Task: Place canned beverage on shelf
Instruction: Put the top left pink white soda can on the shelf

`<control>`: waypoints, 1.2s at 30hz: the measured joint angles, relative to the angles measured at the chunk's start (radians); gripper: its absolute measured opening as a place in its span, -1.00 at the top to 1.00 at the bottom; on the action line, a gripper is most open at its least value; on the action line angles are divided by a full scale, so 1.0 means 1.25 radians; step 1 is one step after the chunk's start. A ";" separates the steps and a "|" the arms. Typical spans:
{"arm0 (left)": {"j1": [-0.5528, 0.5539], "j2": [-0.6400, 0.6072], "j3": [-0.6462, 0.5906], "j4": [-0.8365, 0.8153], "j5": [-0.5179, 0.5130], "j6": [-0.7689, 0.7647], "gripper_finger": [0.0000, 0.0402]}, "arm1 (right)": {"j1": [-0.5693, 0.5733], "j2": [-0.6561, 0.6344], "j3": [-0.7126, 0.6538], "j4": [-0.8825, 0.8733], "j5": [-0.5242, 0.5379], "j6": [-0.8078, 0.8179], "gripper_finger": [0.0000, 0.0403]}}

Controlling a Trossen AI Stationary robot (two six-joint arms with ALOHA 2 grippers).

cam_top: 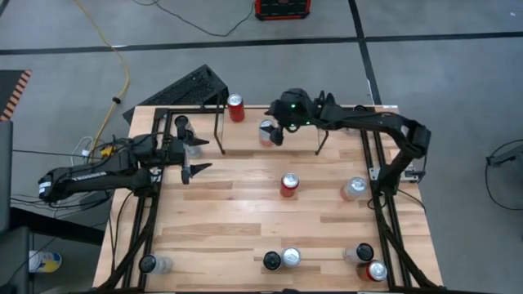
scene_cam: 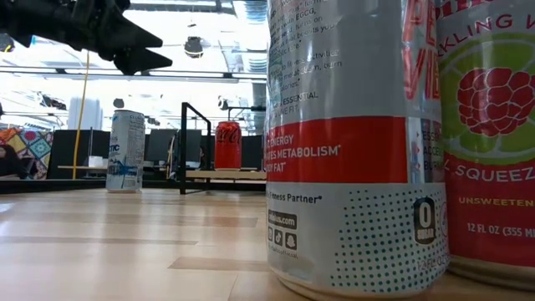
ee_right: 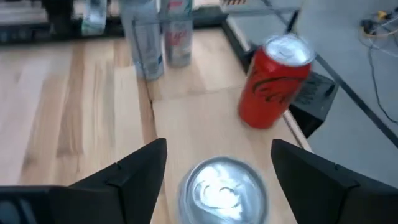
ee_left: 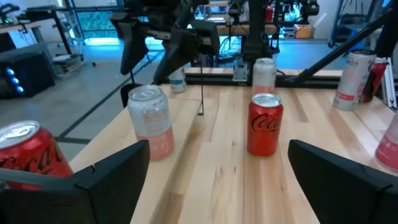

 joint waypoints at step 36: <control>-0.001 0.000 0.000 -0.050 0.007 -0.015 -0.84 | -0.036 0.035 0.030 0.031 -0.023 0.003 -0.58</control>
